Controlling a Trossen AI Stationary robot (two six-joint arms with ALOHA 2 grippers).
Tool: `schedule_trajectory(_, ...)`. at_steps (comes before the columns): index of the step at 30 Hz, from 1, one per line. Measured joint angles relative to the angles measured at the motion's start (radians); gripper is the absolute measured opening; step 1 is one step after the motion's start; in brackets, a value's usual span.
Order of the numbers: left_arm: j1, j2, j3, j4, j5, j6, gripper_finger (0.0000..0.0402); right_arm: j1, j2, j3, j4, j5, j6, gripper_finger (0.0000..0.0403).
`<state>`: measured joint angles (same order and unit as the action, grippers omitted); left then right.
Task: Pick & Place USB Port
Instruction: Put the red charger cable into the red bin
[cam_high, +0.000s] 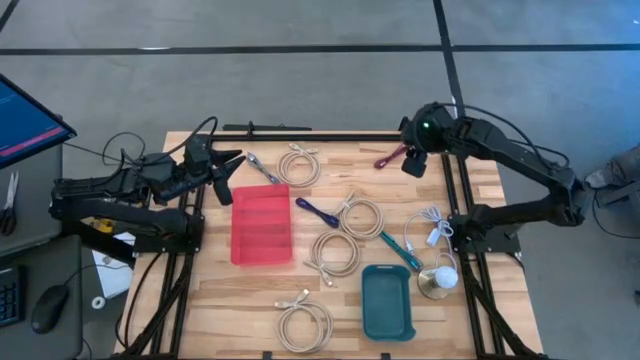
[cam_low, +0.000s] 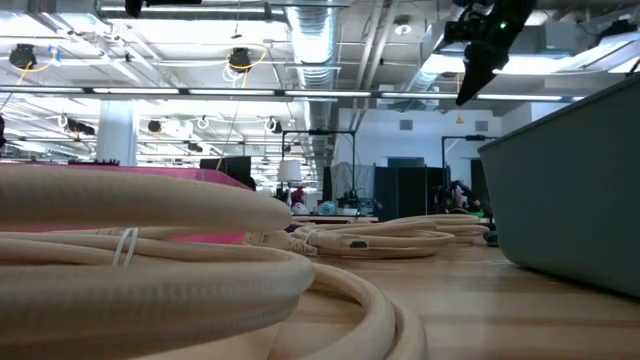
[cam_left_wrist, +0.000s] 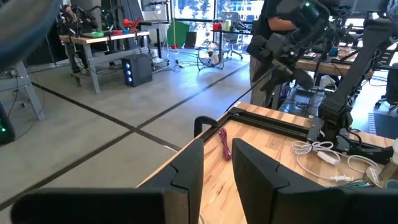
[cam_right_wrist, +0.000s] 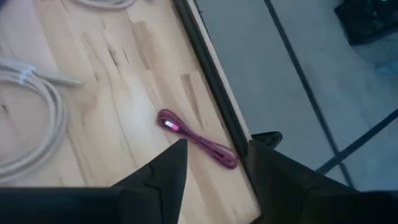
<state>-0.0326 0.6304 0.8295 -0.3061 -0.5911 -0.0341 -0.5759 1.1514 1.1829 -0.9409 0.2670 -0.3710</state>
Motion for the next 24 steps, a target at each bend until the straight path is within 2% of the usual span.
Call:
schedule_trajectory(11,0.000,0.000,0.000,-0.002,0.000,0.003,0.0085,-0.008,0.143,0.000,-0.089,0.029,-0.176,0.0211)
schedule_trajectory(24,0.000,0.000,0.000,-0.008,-0.002,0.052,0.0085,-0.061,0.359,0.000,-0.060,0.152,-0.311,0.0183)
